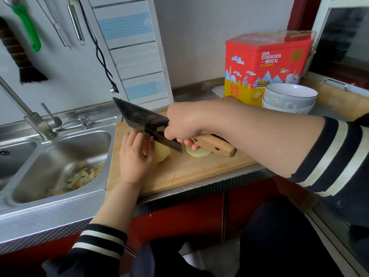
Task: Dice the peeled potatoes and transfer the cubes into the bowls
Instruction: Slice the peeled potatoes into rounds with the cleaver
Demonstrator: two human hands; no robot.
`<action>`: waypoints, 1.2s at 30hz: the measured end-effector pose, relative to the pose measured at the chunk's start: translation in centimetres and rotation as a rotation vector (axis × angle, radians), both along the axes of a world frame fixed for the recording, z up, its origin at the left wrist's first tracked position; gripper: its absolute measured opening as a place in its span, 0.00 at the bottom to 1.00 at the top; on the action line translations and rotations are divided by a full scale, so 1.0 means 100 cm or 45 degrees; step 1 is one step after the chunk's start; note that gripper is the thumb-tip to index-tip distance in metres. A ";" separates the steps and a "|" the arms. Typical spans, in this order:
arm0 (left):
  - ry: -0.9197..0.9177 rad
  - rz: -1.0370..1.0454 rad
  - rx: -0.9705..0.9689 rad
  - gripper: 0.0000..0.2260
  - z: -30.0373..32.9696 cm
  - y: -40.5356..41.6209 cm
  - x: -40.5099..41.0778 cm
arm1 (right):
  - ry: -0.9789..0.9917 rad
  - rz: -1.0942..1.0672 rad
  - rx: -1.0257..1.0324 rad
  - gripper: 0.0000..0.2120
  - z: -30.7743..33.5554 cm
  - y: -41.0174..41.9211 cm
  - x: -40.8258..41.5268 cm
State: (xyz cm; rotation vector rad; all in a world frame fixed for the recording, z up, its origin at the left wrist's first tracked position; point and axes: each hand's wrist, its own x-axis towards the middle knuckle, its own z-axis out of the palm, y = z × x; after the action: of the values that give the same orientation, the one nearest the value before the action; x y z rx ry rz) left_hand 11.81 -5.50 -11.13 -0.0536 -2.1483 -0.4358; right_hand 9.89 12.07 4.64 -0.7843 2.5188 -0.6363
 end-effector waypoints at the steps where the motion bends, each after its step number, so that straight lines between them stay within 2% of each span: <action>1: -0.004 0.001 -0.005 0.10 0.000 0.000 0.000 | 0.002 -0.001 0.010 0.10 -0.001 -0.001 0.000; 10: -0.025 0.001 -0.004 0.08 -0.002 -0.002 -0.001 | 0.033 0.061 0.223 0.10 -0.005 -0.014 -0.001; 13: -0.038 -0.009 0.000 0.08 -0.002 -0.003 0.000 | 0.112 0.127 0.324 0.12 -0.005 -0.019 0.001; 16: -0.046 -0.011 0.032 0.08 -0.002 -0.004 0.001 | 0.127 0.125 0.333 0.12 -0.011 -0.022 -0.001; 20: -0.042 -0.010 0.046 0.08 -0.002 -0.002 0.001 | 0.259 0.103 0.167 0.11 -0.024 -0.020 -0.007; 24: -0.036 -0.003 0.019 0.09 -0.002 -0.002 0.000 | 0.079 0.092 0.371 0.13 -0.036 -0.030 -0.007; 26: -0.017 -0.008 -0.002 0.08 -0.004 -0.004 -0.003 | 0.053 0.099 0.376 0.13 -0.047 -0.030 -0.010; 29: 0.003 0.002 -0.003 0.08 -0.006 -0.006 -0.005 | 0.103 0.063 0.192 0.10 -0.061 -0.025 -0.015; 33: -0.010 0.018 0.017 0.09 -0.005 -0.004 -0.003 | -0.069 -0.007 0.336 0.11 -0.065 -0.027 -0.017; 36: -0.010 0.022 0.037 0.09 -0.004 -0.003 -0.003 | -0.051 -0.026 0.242 0.09 -0.064 -0.023 -0.019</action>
State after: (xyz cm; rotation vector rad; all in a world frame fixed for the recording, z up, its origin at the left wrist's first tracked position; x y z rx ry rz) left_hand 11.51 -5.83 -11.52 -0.0169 -2.1481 -0.4582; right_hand 7.97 9.72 -1.77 -0.6713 2.5079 -0.4072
